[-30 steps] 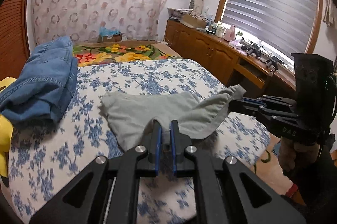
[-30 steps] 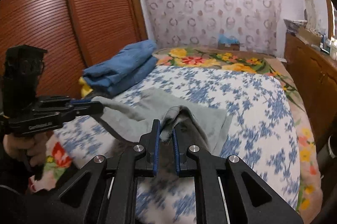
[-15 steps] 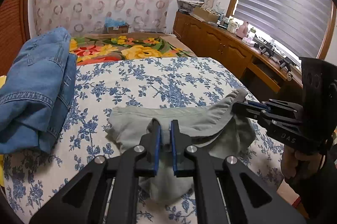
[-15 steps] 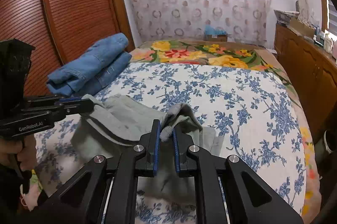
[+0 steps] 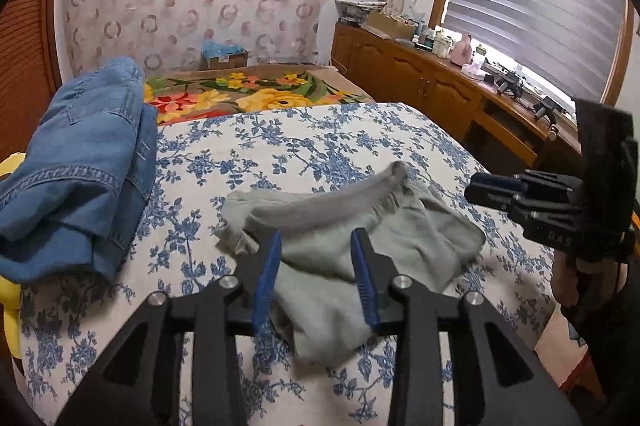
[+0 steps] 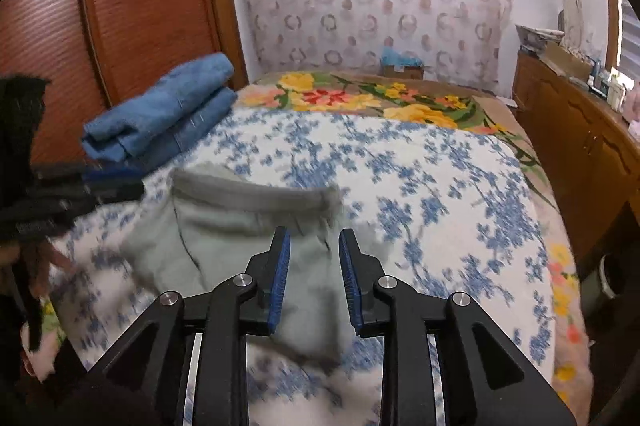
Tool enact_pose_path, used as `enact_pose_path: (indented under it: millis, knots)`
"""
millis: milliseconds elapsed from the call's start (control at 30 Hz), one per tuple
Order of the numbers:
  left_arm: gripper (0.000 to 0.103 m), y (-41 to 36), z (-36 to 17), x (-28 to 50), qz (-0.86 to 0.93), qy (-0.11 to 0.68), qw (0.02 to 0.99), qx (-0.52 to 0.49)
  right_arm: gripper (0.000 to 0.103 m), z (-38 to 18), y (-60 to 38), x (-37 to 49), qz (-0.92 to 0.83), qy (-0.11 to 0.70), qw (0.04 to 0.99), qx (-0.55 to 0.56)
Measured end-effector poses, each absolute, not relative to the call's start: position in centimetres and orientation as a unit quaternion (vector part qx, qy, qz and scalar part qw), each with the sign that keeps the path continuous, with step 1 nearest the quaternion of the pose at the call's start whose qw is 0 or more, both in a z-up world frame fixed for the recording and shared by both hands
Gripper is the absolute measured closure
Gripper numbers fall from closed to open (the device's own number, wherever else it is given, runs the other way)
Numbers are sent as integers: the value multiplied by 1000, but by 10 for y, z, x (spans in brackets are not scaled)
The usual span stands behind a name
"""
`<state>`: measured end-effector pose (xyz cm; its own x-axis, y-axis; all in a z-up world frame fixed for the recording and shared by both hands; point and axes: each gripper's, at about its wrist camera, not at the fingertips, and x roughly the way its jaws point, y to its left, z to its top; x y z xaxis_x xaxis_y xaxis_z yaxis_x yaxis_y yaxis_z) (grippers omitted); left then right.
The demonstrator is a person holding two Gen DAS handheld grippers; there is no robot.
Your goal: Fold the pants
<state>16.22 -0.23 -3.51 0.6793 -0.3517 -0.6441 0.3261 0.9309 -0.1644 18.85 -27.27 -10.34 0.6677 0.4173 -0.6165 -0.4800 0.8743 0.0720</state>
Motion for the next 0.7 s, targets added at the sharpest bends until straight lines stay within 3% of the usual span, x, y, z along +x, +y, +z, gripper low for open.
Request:
enact_pose_path:
  millis: [567,700]
  knots:
    - [67,-10,-89,152,-171,422,890,1,79,-140,-285,174,259,370,891,-50]
    - [67,-11,-92,152,-169,425,889,3,94,-144,-283,173,263,377,886,-65]
